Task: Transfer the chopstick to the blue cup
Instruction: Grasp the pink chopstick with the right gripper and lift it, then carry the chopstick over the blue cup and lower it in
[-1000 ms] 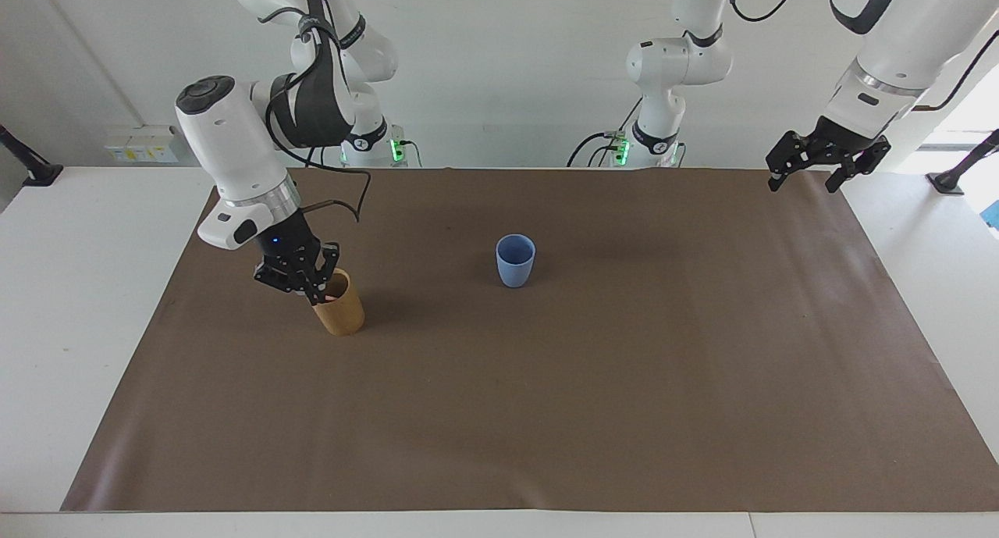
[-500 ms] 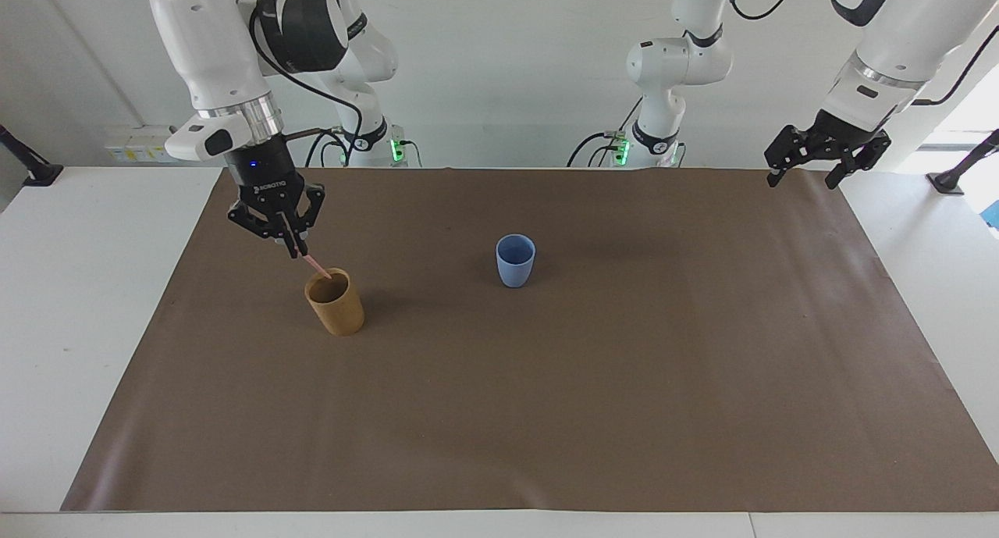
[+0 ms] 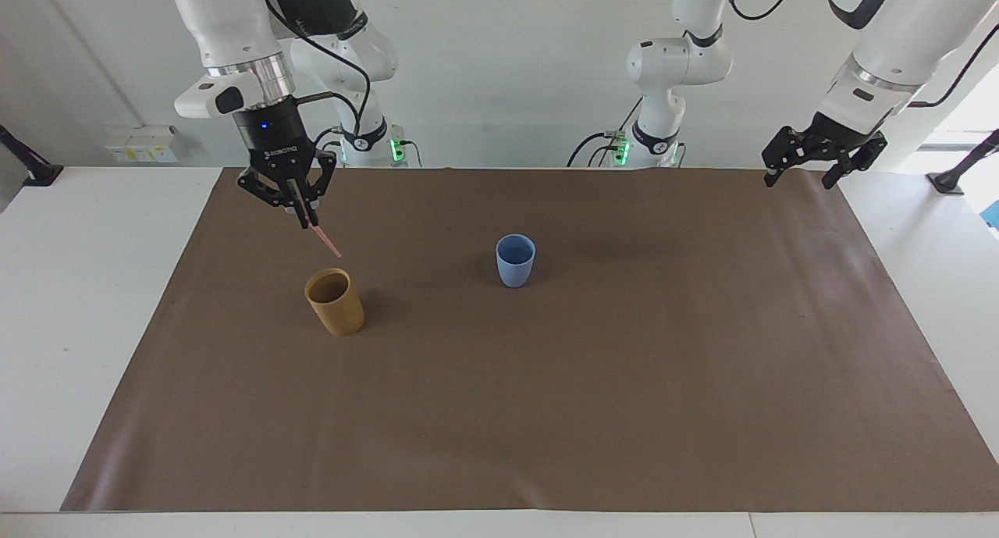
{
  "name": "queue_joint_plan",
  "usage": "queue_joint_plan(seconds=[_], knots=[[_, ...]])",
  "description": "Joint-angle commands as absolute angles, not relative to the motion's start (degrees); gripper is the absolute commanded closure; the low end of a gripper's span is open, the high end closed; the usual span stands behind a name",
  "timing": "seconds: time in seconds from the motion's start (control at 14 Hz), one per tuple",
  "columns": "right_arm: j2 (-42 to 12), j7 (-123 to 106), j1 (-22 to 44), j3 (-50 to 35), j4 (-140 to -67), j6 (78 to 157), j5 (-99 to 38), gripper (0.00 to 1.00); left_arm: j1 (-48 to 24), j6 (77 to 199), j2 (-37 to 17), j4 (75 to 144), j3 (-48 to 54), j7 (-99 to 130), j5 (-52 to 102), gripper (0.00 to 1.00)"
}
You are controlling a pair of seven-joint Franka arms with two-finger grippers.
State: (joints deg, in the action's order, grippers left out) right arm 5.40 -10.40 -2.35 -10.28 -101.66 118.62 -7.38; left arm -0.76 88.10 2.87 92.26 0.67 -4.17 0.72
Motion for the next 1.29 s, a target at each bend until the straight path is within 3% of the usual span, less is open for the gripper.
queue_joint_plan(seconds=[0.0, 0.5, 1.0, 1.21], knots=[[4.83, -4.68, 1.83, -11.34, -100.02, 118.04, -8.09, 1.00, -1.14, 87.72, 4.48, 94.04, 0.53, -3.43, 0.09, 0.00], [2.65, 5.71, 13.96, -12.57, -100.72, 121.80, -8.44, 1.00, -1.23, 87.63, 4.57, 94.13, 0.53, -2.20, 1.23, 0.00], [-2.28, 5.72, 21.34, -12.57, -101.77, 130.24, -6.86, 1.00, -0.62, 87.36, 4.13, 93.25, 0.35, -1.67, 1.14, 0.00], [-3.43, 1.16, 21.62, -12.66, -102.66, 132.10, -5.54, 1.00, -0.44, 87.36, 4.13, 93.16, 0.18, -1.67, 1.14, 0.00]])
